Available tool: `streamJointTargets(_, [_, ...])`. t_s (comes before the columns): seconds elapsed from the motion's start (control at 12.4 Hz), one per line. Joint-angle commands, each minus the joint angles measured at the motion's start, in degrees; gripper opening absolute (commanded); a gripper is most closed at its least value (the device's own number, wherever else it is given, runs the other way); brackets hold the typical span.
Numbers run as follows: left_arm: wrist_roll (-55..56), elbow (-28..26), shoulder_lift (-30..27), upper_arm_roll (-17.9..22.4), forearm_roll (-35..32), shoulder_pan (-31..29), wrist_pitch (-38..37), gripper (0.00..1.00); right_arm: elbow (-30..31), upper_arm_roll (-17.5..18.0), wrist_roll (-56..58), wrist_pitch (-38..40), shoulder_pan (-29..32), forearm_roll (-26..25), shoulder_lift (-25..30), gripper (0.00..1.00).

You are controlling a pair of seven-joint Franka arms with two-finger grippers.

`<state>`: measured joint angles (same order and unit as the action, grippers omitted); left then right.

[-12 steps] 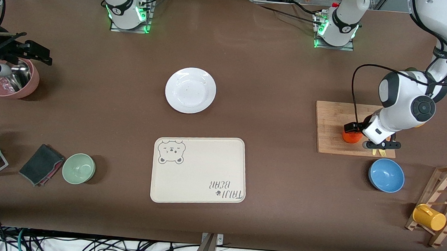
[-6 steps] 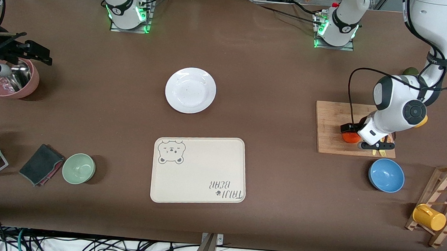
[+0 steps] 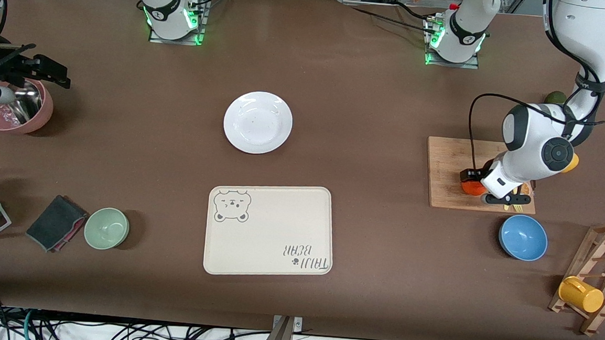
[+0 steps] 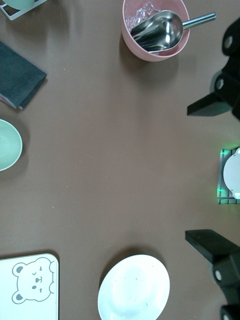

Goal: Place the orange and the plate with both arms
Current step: 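Lift the orange with the left gripper and carry it over the white plate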

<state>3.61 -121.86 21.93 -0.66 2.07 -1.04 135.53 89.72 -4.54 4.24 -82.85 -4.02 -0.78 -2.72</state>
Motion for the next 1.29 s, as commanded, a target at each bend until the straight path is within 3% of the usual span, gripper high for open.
streamJointTargets(0.0, [11.03,6.43,-1.19,-5.72,-1.45,0.16,-6.58,0.00,-1.22,0.06,-0.63,0.58,0.16,0.25,-0.44,1.00])
streamJointTargets(0.24, [29.99,13.39,-1.80,-17.23,-1.27,0.08,-14.13,0.00,-1.22,0.06,-0.63,0.58,0.16,0.25,-0.44,1.00])
streamJointTargets(0.48, [47.76,15.33,-2.34,-30.93,-1.27,0.42,-15.12,0.00,-1.22,0.06,-0.63,0.58,0.24,0.25,-0.44,1.00])
streamJointTargets(0.64, [58.39,16.39,-2.16,-37.19,-1.36,3.22,-15.12,0.00,-1.22,-0.03,-0.63,0.58,0.24,0.25,-0.44,1.00])
streamJointTargets(0.81, [65.18,18.57,-0.77,-37.48,-1.28,11.37,-14.78,0.00,-1.22,-0.03,-0.63,0.58,0.24,0.25,-0.44,1.00])
streamJointTargets(0.97, [72.56,24.72,4.67,-36.87,-2.15,19.98,-14.77,0.00,-1.22,-0.03,-0.63,0.58,0.24,0.34,-0.44,1.00])
streamJointTargets(1.21, [76.28,31.84,11.00,-35.02,-4.78,27.39,-14.68,0.00,-1.22,0.06,-0.63,0.40,0.24,0.43,-0.44,1.00])
